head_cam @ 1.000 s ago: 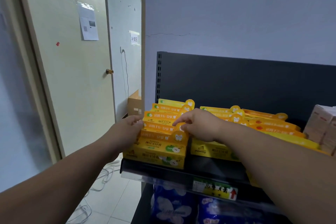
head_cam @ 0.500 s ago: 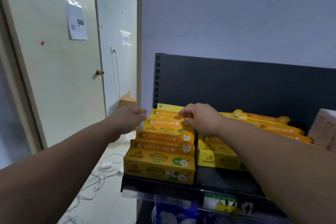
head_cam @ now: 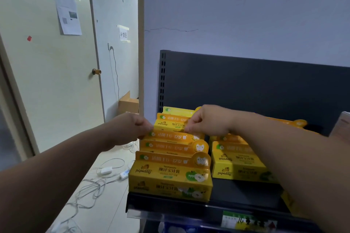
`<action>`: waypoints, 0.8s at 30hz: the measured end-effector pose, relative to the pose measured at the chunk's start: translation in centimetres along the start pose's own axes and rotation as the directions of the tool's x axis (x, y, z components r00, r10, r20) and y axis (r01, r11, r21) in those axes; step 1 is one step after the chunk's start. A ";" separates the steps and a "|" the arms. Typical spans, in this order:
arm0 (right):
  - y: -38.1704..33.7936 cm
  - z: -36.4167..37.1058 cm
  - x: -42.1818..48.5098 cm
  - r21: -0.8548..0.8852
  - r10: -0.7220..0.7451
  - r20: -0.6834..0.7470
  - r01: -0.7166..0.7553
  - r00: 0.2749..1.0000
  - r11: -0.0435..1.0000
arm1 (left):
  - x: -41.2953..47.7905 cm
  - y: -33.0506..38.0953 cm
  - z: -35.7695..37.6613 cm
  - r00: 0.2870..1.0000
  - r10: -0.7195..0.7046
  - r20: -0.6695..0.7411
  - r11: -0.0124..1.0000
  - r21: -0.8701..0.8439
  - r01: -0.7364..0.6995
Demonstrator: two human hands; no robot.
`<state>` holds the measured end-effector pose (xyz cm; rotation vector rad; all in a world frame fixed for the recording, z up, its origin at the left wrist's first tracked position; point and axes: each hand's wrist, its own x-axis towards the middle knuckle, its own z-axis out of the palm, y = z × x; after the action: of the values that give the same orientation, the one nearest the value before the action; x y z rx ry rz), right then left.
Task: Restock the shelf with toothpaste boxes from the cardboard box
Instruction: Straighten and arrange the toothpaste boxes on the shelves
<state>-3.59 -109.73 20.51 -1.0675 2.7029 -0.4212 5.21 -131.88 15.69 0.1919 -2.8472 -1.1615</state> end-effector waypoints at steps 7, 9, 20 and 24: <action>0.6 -0.3 2.6 -0.222 0.028 -0.230 -0.080 0.973 0.972 | 3.3 0.0 0.0 0.992 -0.012 -0.127 1.000 -0.029 0.009; 0.9 0.0 3.3 -0.325 0.075 -0.139 -0.118 0.987 0.938 | 4.3 0.0 0.0 0.998 0.001 -0.067 1.000 -0.017 -0.002; 1.2 -0.2 3.5 -0.014 0.049 0.072 -0.048 0.996 0.999 | 5.2 0.3 0.1 0.998 0.052 0.029 0.986 0.158 -0.056; 1.6 -0.4 3.8 0.053 0.014 -0.167 -0.005 0.986 0.999 | 5.7 1.0 0.2 0.998 0.059 -0.027 0.989 0.140 -0.055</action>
<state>-7.41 -111.15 20.07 -1.0481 2.8232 -0.6021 -0.50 -131.84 16.30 0.1322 -2.8874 -0.9415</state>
